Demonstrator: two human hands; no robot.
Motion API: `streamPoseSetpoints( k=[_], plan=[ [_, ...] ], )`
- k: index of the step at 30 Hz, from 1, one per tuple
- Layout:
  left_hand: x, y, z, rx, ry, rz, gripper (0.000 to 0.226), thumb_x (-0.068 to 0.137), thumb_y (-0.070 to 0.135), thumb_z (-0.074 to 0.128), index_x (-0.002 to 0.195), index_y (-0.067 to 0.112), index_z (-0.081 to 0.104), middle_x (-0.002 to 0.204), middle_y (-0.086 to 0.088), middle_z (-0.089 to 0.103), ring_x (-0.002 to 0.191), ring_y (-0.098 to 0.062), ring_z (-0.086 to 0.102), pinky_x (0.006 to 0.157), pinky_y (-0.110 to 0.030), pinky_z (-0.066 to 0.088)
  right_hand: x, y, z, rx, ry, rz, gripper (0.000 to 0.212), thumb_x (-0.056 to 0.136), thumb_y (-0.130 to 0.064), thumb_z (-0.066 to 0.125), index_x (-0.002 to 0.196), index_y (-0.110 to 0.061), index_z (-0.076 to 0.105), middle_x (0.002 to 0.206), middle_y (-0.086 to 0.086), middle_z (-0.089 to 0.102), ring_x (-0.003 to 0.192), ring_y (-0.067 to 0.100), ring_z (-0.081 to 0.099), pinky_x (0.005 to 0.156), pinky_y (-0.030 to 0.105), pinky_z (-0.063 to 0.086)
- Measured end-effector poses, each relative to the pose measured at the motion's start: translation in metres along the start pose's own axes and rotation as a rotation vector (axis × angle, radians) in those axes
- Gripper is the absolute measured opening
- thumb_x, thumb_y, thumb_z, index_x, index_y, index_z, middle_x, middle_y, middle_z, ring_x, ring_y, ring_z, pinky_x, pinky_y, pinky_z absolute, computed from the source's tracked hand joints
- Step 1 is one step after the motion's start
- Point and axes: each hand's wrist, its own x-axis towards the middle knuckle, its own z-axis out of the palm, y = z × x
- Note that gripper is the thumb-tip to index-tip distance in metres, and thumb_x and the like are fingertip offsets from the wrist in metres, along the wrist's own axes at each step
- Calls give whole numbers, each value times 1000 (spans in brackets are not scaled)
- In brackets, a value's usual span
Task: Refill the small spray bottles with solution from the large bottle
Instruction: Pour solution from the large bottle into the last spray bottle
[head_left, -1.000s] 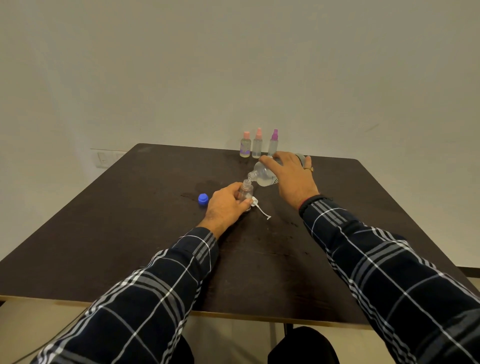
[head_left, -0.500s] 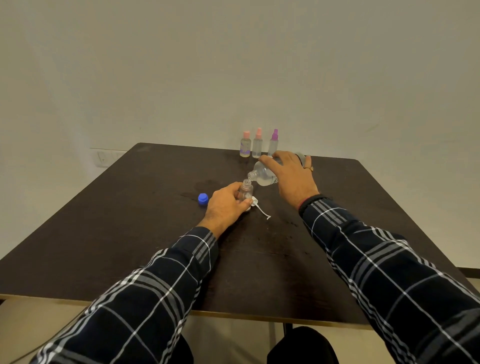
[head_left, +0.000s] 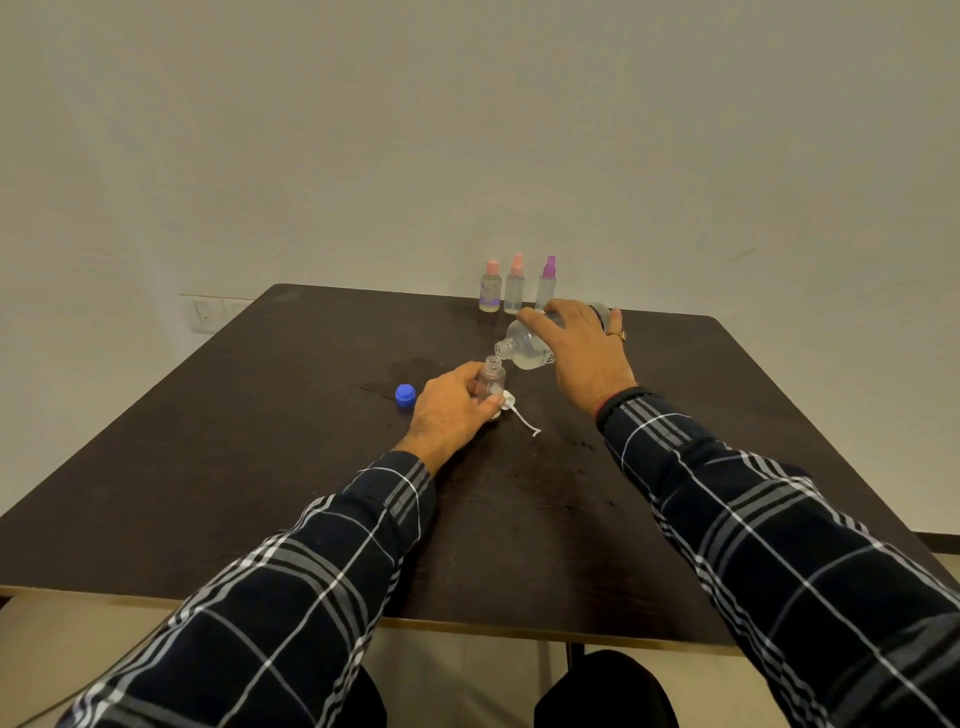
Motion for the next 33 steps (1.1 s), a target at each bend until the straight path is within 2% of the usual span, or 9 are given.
streamPoseSetpoints(
  k=[4,33],
  plan=[
    [1,-4,2,-4,19,6,39,89,37,72,126,33,60,100,11,69,96,-9,66,96,-41,54,0,1,-1,-2,10,-2,82,81,8,60,144,-40,39,140,5,41,136,25,34,109,75,14],
    [0,-1,0,28,16,8,46,90,37,71,133,29,57,113,5,69,103,-13,64,98,-41,53,1,0,-3,-32,-1,-24,82,84,7,61,146,-40,36,145,7,38,141,27,30,110,75,14]
  ],
)
